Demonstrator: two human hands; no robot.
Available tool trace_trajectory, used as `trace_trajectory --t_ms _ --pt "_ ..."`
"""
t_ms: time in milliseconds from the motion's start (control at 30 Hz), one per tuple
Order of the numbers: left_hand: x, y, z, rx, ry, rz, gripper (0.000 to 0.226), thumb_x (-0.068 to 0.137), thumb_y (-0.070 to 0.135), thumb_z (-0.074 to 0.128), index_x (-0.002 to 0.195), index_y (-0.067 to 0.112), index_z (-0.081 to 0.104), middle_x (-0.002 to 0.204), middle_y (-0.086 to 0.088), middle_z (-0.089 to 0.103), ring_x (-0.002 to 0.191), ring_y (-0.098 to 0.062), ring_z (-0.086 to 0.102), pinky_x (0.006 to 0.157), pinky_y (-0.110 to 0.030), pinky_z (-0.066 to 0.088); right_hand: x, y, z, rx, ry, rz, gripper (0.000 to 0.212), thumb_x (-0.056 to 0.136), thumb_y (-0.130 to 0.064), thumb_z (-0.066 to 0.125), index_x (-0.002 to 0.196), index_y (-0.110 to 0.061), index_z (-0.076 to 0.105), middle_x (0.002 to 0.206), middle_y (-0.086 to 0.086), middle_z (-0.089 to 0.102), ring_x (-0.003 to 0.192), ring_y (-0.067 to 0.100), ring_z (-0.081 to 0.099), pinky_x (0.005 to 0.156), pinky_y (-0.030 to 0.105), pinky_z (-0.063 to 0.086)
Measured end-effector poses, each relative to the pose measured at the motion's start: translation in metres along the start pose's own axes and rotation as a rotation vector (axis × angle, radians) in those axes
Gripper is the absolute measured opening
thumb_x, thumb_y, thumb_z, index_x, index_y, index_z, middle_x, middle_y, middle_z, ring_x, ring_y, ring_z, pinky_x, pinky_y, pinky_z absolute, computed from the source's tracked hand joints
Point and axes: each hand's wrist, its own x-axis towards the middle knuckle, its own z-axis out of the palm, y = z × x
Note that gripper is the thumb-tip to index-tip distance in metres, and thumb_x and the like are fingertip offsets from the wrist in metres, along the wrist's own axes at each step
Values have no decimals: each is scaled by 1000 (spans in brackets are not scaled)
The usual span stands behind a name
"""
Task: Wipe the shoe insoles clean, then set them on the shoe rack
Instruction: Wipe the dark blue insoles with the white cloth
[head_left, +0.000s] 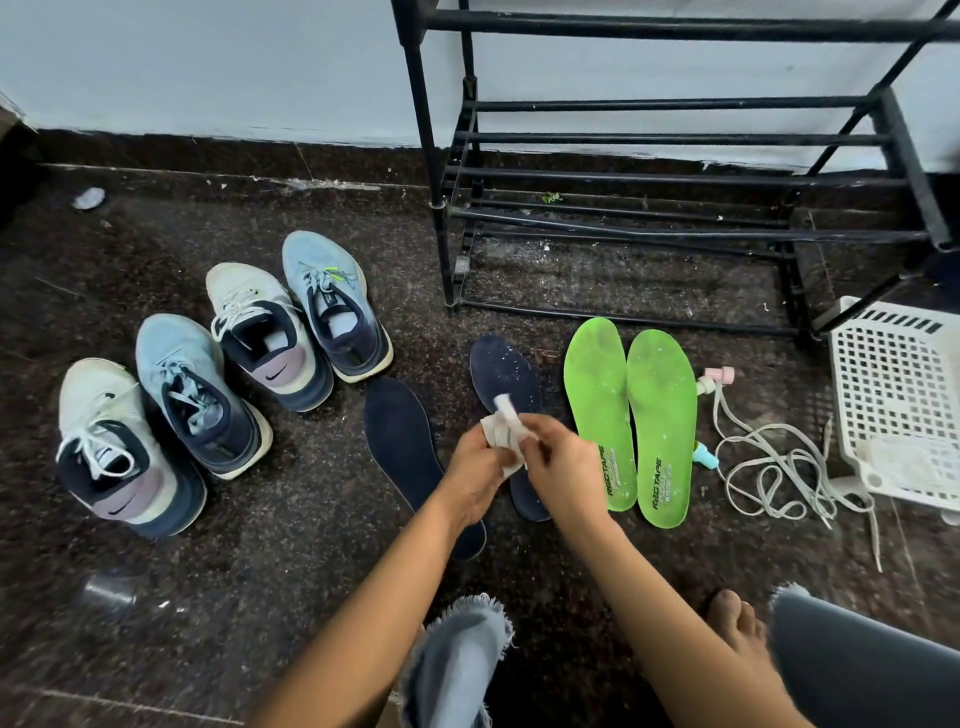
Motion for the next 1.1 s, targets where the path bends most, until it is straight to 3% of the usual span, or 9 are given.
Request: trace_trajectory --t_ms 133,233,333,467,533,733,800,933,1100 --pt "2 -1 1 -60 19 -30 27 97 -6 44 118 3 59 113 -16 64 97 -20 63 87 -28 52 -13 -2 5 -267 -72 -178 35 93 -19 51 128 -20 55 101 14 70 83 37 66 62 38 47" --pt "1 2 -1 -177 31 -95 32 103 10 40 127 -5 56 128 -23 60 114 -27 60 102 -34 47 -16 1 9 -269 -128 -176 39 98 -26 42 136 -17 46 133 11 55 110 30 60 81 36 48" --pt "-2 2 -3 -202 30 -143 48 104 35 38 125 -3 58 125 -19 63 112 -24 63 98 -32 49 -18 6 11 -212 -179 -245 44 99 -26 37 140 -8 40 140 16 47 128 27 47 103 32 36" --pt "-2 -2 -4 -179 43 -99 35 104 17 39 129 -3 53 127 -23 60 104 -23 63 91 -29 53 -17 1 5 228 -24 81 38 96 -27 50 132 -17 48 108 2 69 92 8 64 78 12 45" --pt "1 -3 -5 -225 40 -115 38 106 15 33 135 -2 49 131 -22 58 113 -26 60 95 -33 50 -7 4 5 369 97 273 32 91 -29 59 121 -19 54 94 -6 69 84 4 63 76 17 46" --pt "6 -5 2 -84 -46 -120 35 106 20 32 129 8 56 115 -14 66 99 -20 64 81 -28 55 14 19 9 532 -270 468 24 79 -20 75 100 -9 67 81 3 74 73 17 70 70 35 55" --pt "11 -11 3 -18 37 -98 27 104 23 42 123 12 57 115 -12 65 96 -17 64 79 -26 55 13 23 11 542 -234 521 13 78 -12 74 90 -10 69 78 7 73 69 21 68 70 39 55" --pt "31 -26 -13 440 493 -152 36 91 34 62 122 17 55 125 -4 59 108 -19 58 93 -32 48 10 33 4 692 -78 755 11 78 -2 70 77 -11 64 81 13 70 70 23 63 63 33 53" --pt "37 -38 -16 781 490 -176 63 77 38 79 123 7 49 121 -8 59 107 -26 60 84 -28 48 7 45 -4 778 1 891 20 74 7 68 73 -9 56 80 13 66 71 25 63 76 41 55"
